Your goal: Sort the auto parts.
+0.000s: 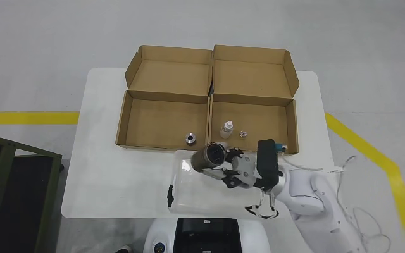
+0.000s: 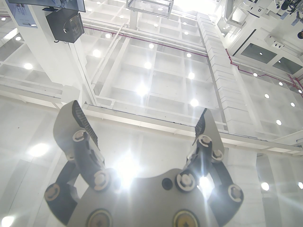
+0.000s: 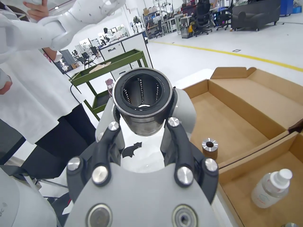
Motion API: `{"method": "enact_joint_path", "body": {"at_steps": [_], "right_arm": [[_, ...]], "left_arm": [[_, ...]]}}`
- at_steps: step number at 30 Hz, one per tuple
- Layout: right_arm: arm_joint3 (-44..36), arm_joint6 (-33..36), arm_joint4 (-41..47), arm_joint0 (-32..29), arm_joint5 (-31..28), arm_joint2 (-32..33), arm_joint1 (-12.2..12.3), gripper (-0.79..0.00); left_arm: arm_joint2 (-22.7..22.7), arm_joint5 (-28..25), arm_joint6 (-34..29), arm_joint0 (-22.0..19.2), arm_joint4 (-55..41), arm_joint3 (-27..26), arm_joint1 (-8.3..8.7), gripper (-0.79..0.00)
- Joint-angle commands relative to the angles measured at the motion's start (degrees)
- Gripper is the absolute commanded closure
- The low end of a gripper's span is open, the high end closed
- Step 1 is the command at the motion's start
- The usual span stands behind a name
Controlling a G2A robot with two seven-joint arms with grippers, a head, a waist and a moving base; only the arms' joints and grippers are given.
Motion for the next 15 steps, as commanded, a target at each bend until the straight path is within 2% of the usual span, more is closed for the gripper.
{"method": "enact_joint_path", "body": {"at_steps": [1,15], "right_arm": [[-0.95,-1.9,0.32,-0.67,0.38,1.31,0.06,0.0],[-1.88,-6.86,2.14,-2.53,1.81,4.63,0.18,0.0]], "left_arm": [[0.0,0.0,0.0,0.0,0.0,0.0,0.0,-0.785],[0.0,0.0,0.0,0.0,0.0,0.0,0.0,-0.785]]}}
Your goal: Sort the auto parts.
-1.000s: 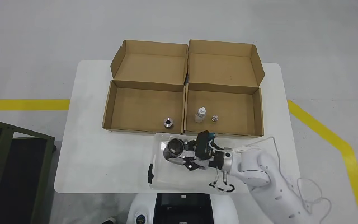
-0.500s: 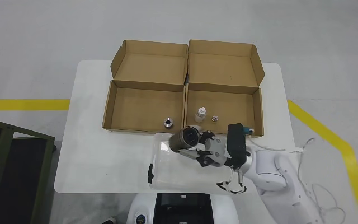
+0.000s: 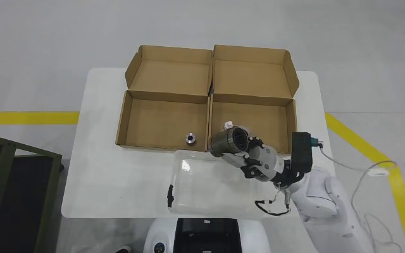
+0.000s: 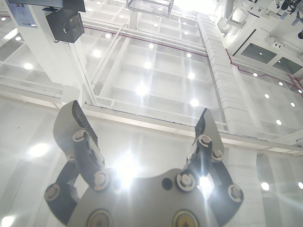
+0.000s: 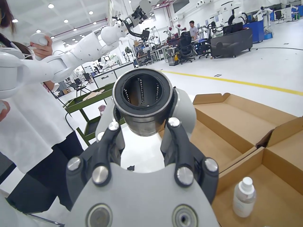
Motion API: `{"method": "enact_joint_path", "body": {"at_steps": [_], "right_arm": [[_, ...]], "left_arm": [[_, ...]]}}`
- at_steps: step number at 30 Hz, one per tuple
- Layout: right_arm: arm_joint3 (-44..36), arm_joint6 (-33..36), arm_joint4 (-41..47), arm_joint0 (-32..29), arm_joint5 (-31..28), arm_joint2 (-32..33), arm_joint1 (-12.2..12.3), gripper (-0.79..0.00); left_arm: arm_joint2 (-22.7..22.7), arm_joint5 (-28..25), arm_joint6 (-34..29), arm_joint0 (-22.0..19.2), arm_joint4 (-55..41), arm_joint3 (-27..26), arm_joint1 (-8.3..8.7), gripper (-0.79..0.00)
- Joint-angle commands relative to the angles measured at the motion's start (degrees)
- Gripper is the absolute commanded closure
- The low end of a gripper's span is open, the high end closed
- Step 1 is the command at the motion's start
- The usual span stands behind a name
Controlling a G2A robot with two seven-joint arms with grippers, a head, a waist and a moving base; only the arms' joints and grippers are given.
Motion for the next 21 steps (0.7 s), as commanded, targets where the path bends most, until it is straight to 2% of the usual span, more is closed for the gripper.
{"method": "enact_joint_path", "body": {"at_steps": [1,9,21], "right_arm": [[0.22,-0.01,-0.19,-0.03,0.14,-0.06,-0.01,0.0],[1.79,1.2,-2.42,1.66,2.32,-2.59,-0.32,0.0],[7.83,7.61,-11.46,10.7,9.38,-12.5,-1.86,0.0]], "left_arm": [[0.0,0.0,0.0,0.0,0.0,0.0,0.0,-0.785],[0.0,0.0,0.0,0.0,0.0,0.0,0.0,-0.785],[0.0,0.0,0.0,0.0,0.0,0.0,0.0,-0.785]]}}
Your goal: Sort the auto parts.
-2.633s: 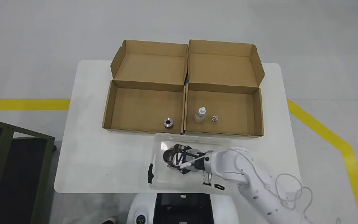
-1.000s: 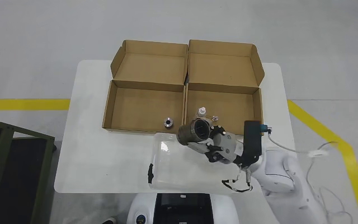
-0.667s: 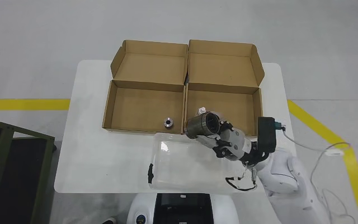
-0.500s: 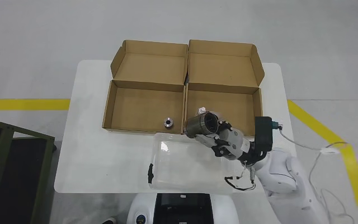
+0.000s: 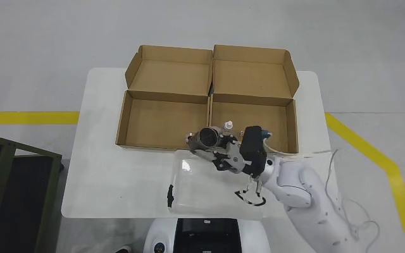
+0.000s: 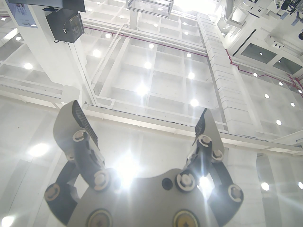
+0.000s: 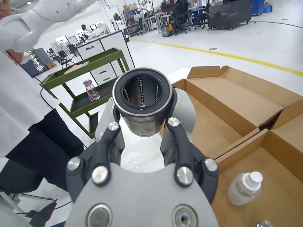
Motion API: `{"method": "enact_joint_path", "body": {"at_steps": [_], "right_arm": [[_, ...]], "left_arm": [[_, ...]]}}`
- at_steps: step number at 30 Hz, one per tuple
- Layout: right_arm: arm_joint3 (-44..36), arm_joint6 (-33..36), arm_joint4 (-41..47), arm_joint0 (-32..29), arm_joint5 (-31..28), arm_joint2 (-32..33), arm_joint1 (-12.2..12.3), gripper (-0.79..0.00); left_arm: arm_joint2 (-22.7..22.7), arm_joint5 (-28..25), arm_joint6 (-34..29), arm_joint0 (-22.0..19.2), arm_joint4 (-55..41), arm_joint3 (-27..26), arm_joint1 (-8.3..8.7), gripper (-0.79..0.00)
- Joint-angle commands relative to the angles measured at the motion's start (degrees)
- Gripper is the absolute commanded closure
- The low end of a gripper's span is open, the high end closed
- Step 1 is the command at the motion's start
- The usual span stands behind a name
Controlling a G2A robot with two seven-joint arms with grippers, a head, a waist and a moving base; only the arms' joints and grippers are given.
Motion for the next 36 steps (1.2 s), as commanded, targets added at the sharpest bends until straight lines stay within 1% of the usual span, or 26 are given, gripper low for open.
{"method": "enact_joint_path", "body": {"at_steps": [1,16,33,36], "right_arm": [[1.3,0.88,-1.56,1.57,1.28,-1.98,-0.36,0.0],[10.16,5.04,-7.37,13.86,8.62,-14.18,-3.94,0.0],[20.85,10.26,-10.39,24.81,15.47,-23.07,-8.69,0.0],[23.04,11.59,-12.53,26.56,16.97,-24.44,-9.52,0.0]], "left_arm": [[0.0,0.0,0.0,0.0,0.0,0.0,0.0,-0.785],[0.0,0.0,0.0,0.0,0.0,0.0,0.0,-0.785],[0.0,0.0,0.0,0.0,0.0,0.0,0.0,-0.785],[0.0,0.0,0.0,0.0,0.0,0.0,0.0,-0.785]]}}
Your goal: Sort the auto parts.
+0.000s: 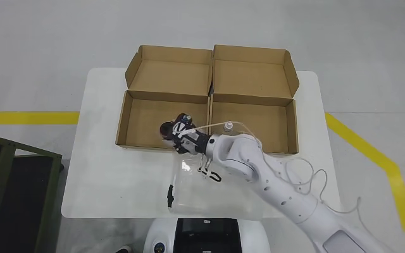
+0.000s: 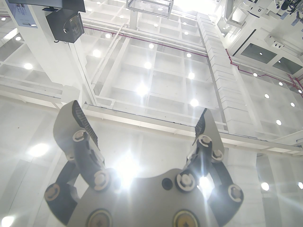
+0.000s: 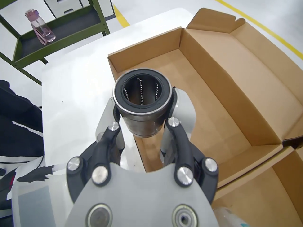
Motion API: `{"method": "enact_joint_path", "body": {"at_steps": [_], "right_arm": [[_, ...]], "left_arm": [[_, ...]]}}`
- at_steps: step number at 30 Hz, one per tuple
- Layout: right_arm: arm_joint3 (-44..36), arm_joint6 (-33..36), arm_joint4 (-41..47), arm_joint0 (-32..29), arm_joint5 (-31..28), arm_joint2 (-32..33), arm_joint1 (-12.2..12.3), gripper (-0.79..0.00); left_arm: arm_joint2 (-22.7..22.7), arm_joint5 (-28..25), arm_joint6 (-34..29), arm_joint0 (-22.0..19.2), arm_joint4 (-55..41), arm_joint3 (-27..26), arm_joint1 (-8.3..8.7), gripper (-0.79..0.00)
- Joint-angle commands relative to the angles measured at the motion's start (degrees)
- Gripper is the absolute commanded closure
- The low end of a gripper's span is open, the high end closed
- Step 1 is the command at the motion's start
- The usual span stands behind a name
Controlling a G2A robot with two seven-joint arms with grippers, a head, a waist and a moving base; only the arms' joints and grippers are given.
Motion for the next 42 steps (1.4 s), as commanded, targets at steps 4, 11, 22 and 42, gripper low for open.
{"method": "enact_joint_path", "body": {"at_steps": [4,11,22,42], "right_arm": [[3.62,1.51,-1.55,2.51,1.44,-1.82,-1.41,0.0],[8.23,2.66,0.41,4.89,1.89,-3.13,-3.29,0.0],[12.84,6.06,1.07,7.71,1.56,-4.97,-5.76,0.0],[16.64,10.32,-0.7,8.37,0.69,-5.27,-8.03,-0.074]], "left_arm": [[0.0,0.0,0.0,0.0,0.0,0.0,0.0,-0.785],[0.0,0.0,0.0,0.0,0.0,0.0,0.0,-0.785],[0.0,0.0,0.0,0.0,0.0,0.0,0.0,-0.785],[0.0,0.0,0.0,0.0,0.0,0.0,0.0,-0.785]]}}
